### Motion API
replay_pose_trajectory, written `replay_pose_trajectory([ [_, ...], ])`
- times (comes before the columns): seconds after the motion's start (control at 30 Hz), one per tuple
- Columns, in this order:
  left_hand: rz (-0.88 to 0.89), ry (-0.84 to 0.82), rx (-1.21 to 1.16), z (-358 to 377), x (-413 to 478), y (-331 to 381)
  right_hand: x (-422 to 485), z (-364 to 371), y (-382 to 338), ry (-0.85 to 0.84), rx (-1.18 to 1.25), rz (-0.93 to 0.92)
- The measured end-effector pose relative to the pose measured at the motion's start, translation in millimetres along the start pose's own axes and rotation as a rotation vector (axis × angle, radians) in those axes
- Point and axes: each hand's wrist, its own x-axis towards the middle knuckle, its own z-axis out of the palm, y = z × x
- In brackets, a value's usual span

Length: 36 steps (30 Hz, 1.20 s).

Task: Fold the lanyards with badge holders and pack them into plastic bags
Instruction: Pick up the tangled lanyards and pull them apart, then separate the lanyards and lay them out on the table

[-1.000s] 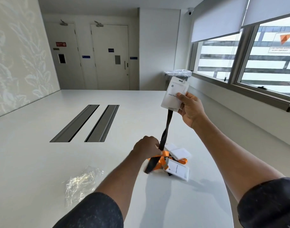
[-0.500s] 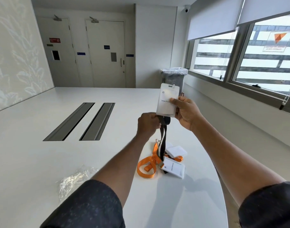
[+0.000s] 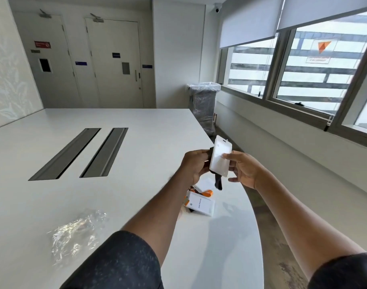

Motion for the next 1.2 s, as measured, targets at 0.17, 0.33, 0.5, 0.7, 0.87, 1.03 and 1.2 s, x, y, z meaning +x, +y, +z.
replay_pose_trajectory([
  [0.17, -0.158, 0.014, 0.069, 23.0, 6.6, -43.0, -6.8, -26.0, 33.3, 0.112, -0.006, 0.079],
  [0.33, -0.263, 0.097, 0.147, 29.3, 7.7, -85.5, -7.0, -34.1, 73.5, 0.158, 0.039, 0.171],
  [0.5, -0.25, 0.228, 0.263, 27.3, 20.6, -124.9, 0.2, -40.0, 106.8, 0.179, 0.042, 0.218],
  [0.7, -0.254, 0.305, 0.394, 32.1, 34.4, -150.9, 16.8, -48.9, 134.9, 0.216, -0.163, 0.246],
  [0.87, -0.207, 0.345, 0.603, 40.2, 33.9, -152.2, 22.0, -52.2, 134.1, 0.253, -0.402, 0.252],
  [1.03, -0.127, 0.385, 0.846, 40.2, 32.9, -152.6, 26.7, -58.8, 127.2, 0.198, -0.483, 0.309],
  [1.2, -0.062, 0.335, 0.984, 39.3, 18.6, -140.6, 21.8, -50.0, 116.5, 0.219, -0.647, 0.302],
])
